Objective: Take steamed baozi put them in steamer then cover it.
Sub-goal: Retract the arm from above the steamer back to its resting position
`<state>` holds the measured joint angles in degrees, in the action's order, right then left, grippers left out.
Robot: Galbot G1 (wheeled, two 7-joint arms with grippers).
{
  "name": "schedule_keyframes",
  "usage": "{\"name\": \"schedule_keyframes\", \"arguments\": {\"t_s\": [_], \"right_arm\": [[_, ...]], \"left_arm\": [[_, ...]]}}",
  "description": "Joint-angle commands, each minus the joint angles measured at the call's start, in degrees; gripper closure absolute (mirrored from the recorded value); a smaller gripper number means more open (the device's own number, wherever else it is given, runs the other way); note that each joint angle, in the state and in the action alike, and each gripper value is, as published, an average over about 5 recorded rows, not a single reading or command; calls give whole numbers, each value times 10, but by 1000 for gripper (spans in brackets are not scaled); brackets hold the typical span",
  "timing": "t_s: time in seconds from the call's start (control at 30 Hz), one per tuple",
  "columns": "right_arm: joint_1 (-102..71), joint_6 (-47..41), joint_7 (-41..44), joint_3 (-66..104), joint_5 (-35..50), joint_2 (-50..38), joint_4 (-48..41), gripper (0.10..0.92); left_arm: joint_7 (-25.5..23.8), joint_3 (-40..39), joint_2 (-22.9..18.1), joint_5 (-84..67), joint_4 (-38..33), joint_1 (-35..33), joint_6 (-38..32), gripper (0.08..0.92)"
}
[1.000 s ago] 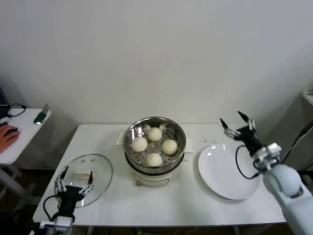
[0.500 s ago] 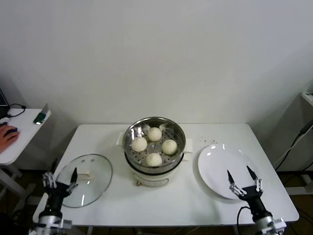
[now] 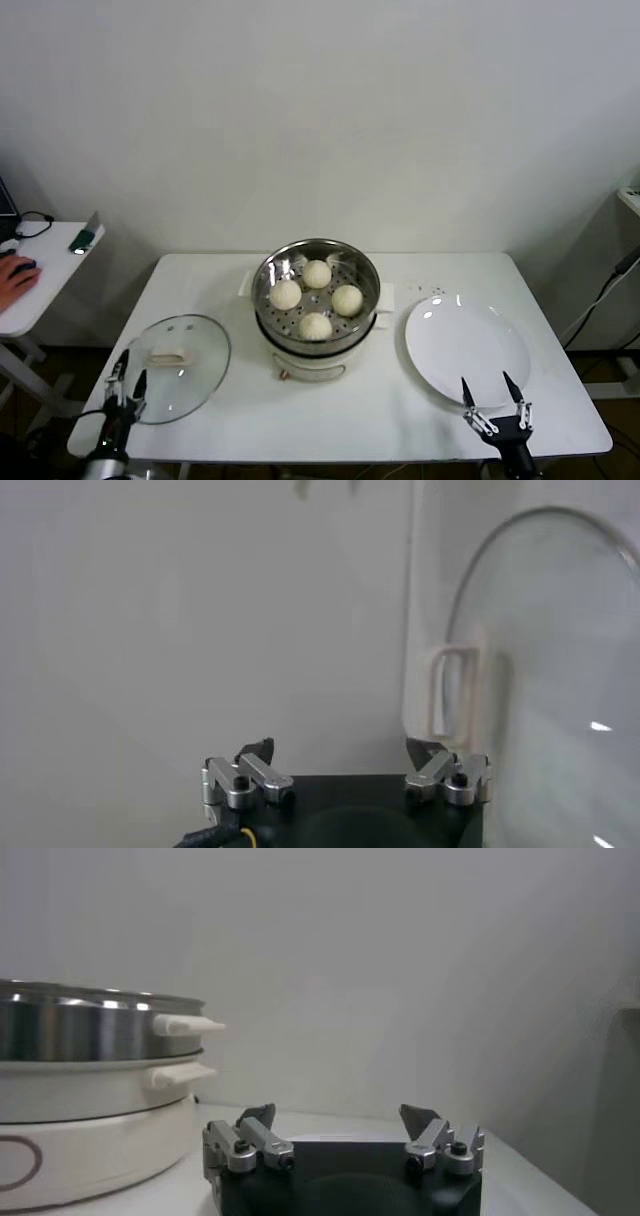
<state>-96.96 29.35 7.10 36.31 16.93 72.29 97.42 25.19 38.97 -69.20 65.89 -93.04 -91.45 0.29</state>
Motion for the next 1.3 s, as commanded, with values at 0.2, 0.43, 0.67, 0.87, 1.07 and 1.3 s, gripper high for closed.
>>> {"name": "schedule_keyframes", "arguments": {"t_s": [0.2, 0.43, 0.67, 0.87, 1.07, 1.3], "right_arm": [[-27, 24, -1, 5, -16, 19, -1, 203], [-40, 31, -1, 7, -16, 19, 5, 203], [-48, 35, -2, 7, -16, 20, 6, 203], [-50, 36, -2, 8, -18, 21, 7, 203], [-50, 37, -1, 10, -20, 23, 6, 203], [-48, 37, -1, 10, -24, 25, 5, 203]], "left_arm": [[-2, -22, -18, 80, 67, 57, 9, 177], [-12, -27, -23, 82, 85, 91, 12, 177], [-19, -29, -21, 81, 105, 123, 14, 177], [-24, -34, -21, 80, 120, 147, 17, 177], [-23, -40, -21, 82, 140, 159, 15, 177], [-23, -40, -21, 93, 157, 160, 12, 188]]}}
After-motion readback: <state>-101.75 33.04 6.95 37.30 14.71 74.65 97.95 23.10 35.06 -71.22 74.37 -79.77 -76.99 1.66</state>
